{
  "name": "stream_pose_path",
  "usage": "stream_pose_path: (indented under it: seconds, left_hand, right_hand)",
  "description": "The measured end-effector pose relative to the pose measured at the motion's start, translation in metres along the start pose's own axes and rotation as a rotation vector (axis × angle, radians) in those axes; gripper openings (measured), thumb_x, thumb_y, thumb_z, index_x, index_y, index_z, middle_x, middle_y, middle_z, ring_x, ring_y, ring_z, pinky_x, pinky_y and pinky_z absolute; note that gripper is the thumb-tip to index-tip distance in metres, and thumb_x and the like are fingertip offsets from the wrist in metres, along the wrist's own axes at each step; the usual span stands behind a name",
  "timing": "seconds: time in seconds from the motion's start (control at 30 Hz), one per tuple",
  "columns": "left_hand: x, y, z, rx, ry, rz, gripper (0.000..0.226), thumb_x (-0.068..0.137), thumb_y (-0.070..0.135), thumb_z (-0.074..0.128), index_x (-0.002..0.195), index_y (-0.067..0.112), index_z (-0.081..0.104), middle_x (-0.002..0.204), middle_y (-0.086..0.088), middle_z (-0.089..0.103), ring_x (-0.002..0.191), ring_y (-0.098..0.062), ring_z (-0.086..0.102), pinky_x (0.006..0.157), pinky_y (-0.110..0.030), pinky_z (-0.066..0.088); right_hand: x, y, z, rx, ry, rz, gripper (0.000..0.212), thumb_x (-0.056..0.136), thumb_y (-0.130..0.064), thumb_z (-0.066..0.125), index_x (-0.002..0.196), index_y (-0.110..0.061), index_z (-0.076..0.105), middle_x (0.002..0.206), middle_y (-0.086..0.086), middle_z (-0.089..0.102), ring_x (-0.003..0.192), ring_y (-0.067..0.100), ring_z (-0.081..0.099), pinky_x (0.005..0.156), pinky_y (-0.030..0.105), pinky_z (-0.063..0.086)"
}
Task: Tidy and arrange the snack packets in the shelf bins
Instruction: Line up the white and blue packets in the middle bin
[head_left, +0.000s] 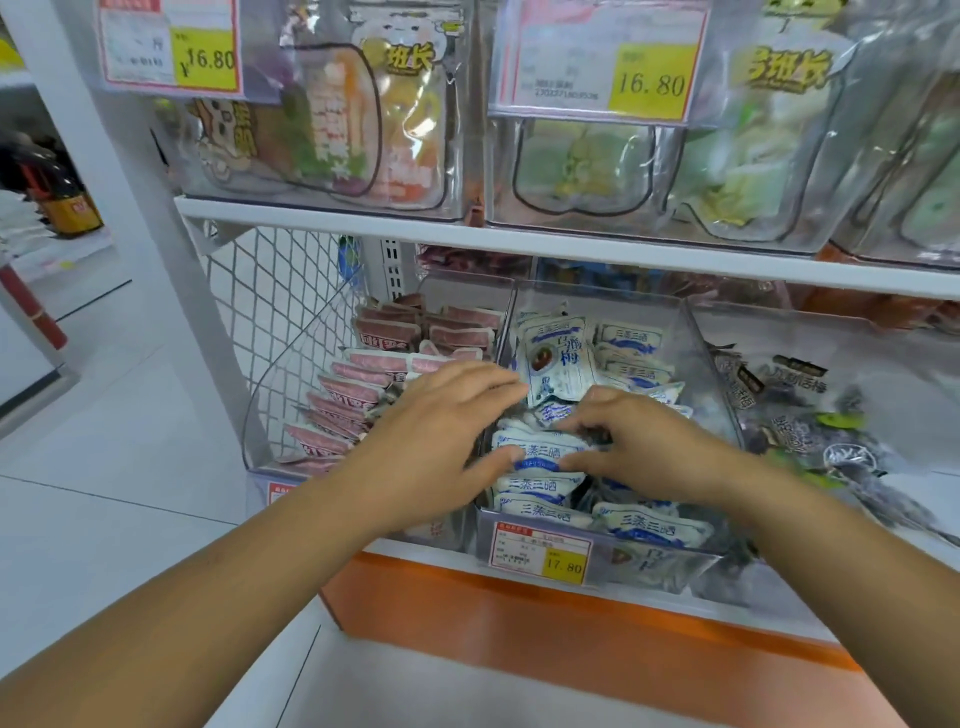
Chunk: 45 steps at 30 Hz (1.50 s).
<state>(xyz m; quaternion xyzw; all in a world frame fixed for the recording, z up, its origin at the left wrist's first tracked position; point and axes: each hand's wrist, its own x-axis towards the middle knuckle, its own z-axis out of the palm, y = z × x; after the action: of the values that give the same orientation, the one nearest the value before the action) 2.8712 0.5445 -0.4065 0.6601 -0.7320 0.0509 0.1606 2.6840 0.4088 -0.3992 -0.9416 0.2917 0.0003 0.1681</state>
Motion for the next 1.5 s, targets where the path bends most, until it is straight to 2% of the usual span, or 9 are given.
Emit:
stream_pose_path:
  seconds: [0.27,0.37,0.6,0.77,0.9,1.07,1.13,1.23,1.5]
  left_hand:
    - [0.032,-0.002,0.011,0.174,-0.126,0.134,0.048,0.099,0.046,0.032,0.143,0.031,0.039,0.134,0.016,0.05,0.128,-0.01,0.03,0.109,-0.034,0.015]
    - [0.029,-0.005,0.015,0.145,-0.116,0.121,0.046,0.098,0.044,0.032,0.141,0.031,0.045,0.131,0.017,0.051,0.126,-0.008,0.026,0.103,-0.031,0.017]
    - [0.026,-0.008,0.024,0.077,-0.027,0.117,0.04,0.091,0.039,0.043,0.125,0.029,0.062,0.114,0.018,0.06,0.114,-0.008,0.036,0.091,-0.027,0.024]
    - [0.023,-0.007,0.026,0.014,-0.017,0.104,0.041,0.092,0.039,0.043,0.129,0.029,0.058,0.123,0.017,0.056,0.122,-0.01,0.038,0.098,-0.032,0.03]
    - [0.021,-0.006,0.027,-0.065,-0.014,0.055,0.043,0.097,0.041,0.044,0.139,0.034,0.046,0.138,0.02,0.045,0.135,-0.003,0.026,0.111,-0.031,0.02]
    - [0.017,-0.005,0.022,-0.152,-0.013,0.011,0.051,0.094,0.049,0.049,0.143,0.036,0.04,0.151,0.02,0.031,0.143,0.001,0.011,0.12,-0.033,0.009]
    - [0.013,-0.008,0.02,-0.152,0.025,0.009,0.05,0.092,0.052,0.053,0.139,0.037,0.045,0.149,0.019,0.034,0.143,-0.001,0.013,0.12,-0.035,0.012]
    - [0.007,-0.014,0.018,-0.117,0.062,0.017,0.045,0.089,0.054,0.055,0.131,0.037,0.054,0.145,0.018,0.041,0.142,-0.005,0.021,0.118,-0.038,0.017]
    - [0.003,0.013,0.019,-0.085,0.105,0.164,0.041,0.087,0.05,0.049,0.115,0.026,0.068,0.124,0.011,0.061,0.124,-0.01,0.046,0.106,-0.036,0.036]
  right_hand:
    - [0.001,0.007,-0.026,0.123,-0.126,-0.004,0.021,0.091,-0.043,0.06,0.109,-0.038,0.069,0.095,-0.02,0.065,0.086,-0.003,0.061,0.077,0.017,0.049]
    - [0.023,0.015,-0.052,0.181,0.137,0.15,0.02,0.093,-0.042,0.057,0.108,-0.035,0.067,0.106,-0.016,0.068,0.087,0.004,0.064,0.074,0.018,0.048]
    - [0.078,0.017,-0.026,0.098,0.065,0.461,0.086,0.074,-0.058,0.073,0.138,-0.015,0.034,0.115,0.002,0.06,0.091,0.02,0.062,0.082,0.036,0.053]
    - [0.061,0.018,-0.036,0.309,0.22,0.409,0.058,0.077,-0.028,0.08,0.12,-0.021,0.042,0.112,-0.003,0.054,0.074,0.009,0.056,0.055,0.025,0.046]
    - [0.036,0.014,-0.045,0.429,0.459,0.383,0.065,0.074,-0.024,0.083,0.127,-0.02,0.046,0.121,-0.003,0.054,0.082,0.013,0.056,0.055,0.02,0.042]
    - [-0.019,-0.004,-0.048,0.652,0.641,0.296,0.02,0.074,-0.027,0.081,0.081,-0.02,0.063,0.059,-0.016,0.066,0.048,-0.005,0.057,0.047,0.01,0.04]
    - [-0.037,-0.011,-0.046,0.786,0.732,0.247,0.017,0.073,-0.024,0.081,0.077,-0.025,0.065,0.066,-0.019,0.07,0.057,-0.005,0.064,0.056,0.016,0.048]
    - [-0.057,-0.019,-0.041,0.848,0.707,0.194,0.023,0.07,-0.018,0.083,0.086,-0.026,0.069,0.081,-0.012,0.074,0.073,0.004,0.07,0.066,0.02,0.055]
    - [-0.084,-0.009,-0.044,0.554,0.507,0.223,0.021,0.066,-0.019,0.086,0.079,-0.025,0.071,0.065,-0.006,0.071,0.049,0.011,0.054,0.042,0.017,0.036]
